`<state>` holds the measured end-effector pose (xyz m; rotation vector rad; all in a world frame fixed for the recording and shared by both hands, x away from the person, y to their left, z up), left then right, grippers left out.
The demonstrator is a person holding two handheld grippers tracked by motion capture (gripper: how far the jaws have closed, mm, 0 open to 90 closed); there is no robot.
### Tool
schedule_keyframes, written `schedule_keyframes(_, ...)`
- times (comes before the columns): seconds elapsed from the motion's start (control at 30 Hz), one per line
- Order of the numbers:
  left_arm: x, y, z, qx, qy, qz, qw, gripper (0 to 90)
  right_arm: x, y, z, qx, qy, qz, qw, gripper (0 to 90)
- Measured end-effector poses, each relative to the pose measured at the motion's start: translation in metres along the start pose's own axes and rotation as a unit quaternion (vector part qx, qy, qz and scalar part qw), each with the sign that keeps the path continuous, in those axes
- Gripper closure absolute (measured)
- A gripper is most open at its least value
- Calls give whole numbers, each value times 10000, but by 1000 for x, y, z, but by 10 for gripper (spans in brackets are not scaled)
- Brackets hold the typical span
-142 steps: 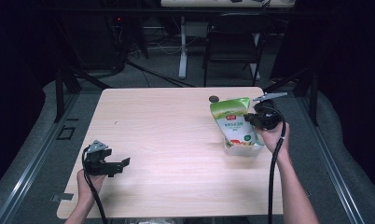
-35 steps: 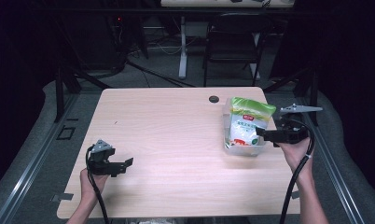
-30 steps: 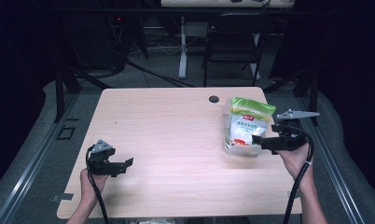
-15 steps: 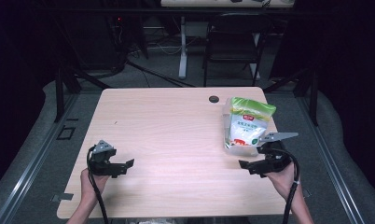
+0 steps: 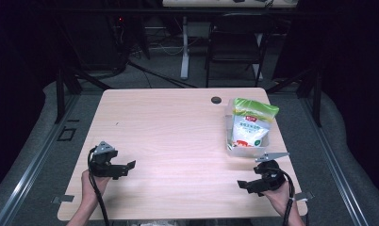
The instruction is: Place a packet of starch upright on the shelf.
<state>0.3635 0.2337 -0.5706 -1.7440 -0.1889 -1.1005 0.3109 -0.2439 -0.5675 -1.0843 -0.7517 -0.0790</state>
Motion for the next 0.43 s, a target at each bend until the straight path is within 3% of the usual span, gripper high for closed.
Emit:
schedule_keyframes(0.23,0,2,0,-1,17,31,10000,98,-2,4,-8,-71,-67,-229,9997,126)
schedule_keyframes(0.43,0,3,0,11,-9,21,10000,99,-6,10,-14,-73,3,-7,10000,103)
Point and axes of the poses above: each handheld gripper's, and its own axes: y roughly forward along the jaws, x roughly out of its top, z roughly to its left, the point moved 5 cm from there along y, roughly forward along the jaws, and after that the axes turned 4 degrees about y, right-handed, at the moved point
